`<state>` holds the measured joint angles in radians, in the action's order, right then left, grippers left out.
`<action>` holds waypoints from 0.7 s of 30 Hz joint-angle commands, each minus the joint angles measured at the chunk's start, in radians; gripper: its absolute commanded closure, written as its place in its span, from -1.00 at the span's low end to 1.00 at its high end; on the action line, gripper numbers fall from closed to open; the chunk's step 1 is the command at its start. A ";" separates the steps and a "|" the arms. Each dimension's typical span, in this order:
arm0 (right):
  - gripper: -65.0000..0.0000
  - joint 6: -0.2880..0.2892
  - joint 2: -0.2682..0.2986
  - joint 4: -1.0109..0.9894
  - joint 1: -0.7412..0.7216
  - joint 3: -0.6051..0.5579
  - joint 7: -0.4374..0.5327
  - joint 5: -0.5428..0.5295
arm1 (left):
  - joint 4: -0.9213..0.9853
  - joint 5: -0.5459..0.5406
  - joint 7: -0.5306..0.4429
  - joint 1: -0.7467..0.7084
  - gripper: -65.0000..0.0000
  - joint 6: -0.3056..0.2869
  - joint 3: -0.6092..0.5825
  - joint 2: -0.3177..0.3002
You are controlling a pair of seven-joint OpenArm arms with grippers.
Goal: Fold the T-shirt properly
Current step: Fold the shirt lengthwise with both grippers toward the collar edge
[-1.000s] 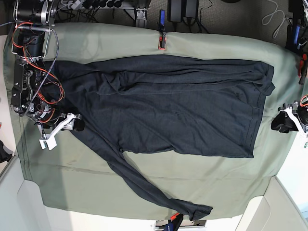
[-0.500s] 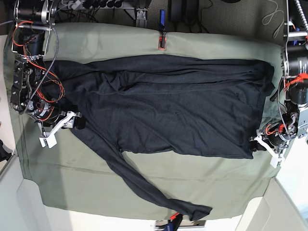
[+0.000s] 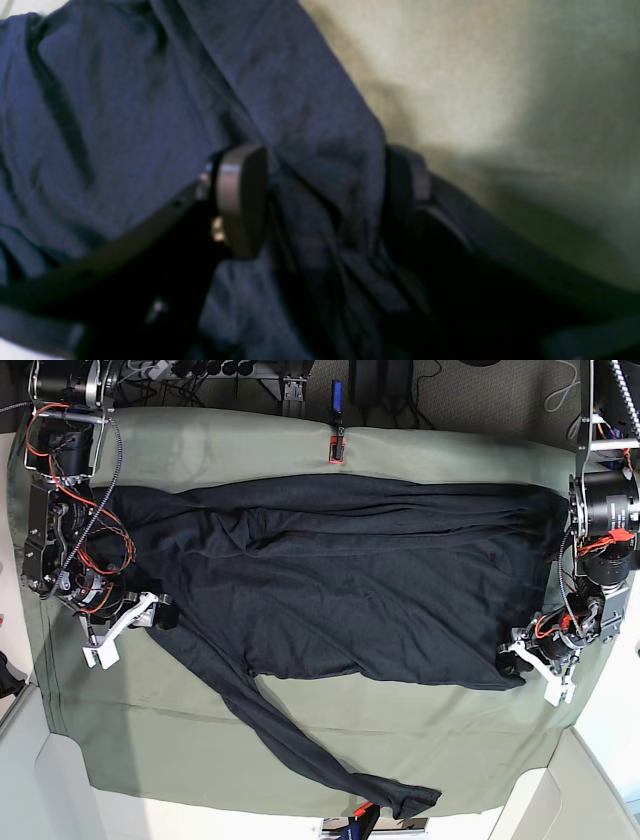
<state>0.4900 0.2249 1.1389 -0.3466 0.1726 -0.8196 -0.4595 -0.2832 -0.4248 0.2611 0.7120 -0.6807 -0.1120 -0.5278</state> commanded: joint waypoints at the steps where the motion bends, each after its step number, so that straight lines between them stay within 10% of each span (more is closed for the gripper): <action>1: -0.10 -0.002 0.010 0.009 -0.016 0.002 -0.021 0.002 | -0.010 -0.004 -0.003 0.024 0.34 -0.017 0.002 -0.010; 5: 0.22 -0.003 0.010 0.010 -0.017 0.002 -0.021 0.003 | -0.016 -0.003 -0.011 0.024 0.93 -0.017 0.002 -0.019; 9: 0.99 -0.003 0.012 0.014 -0.029 0.002 -0.022 0.004 | -0.060 -0.003 -0.048 0.024 1.00 -0.017 0.002 -0.057; 21: 1.00 -0.002 0.027 0.258 0.011 0.005 -0.079 0.007 | -0.304 0.000 -0.026 -0.102 1.00 -0.017 0.002 -0.137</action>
<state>0.4862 0.2382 1.3808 -0.3149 0.1726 -0.9115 -0.4408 -0.5720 -0.4084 0.2523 0.5831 -0.6861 -0.1143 -0.6346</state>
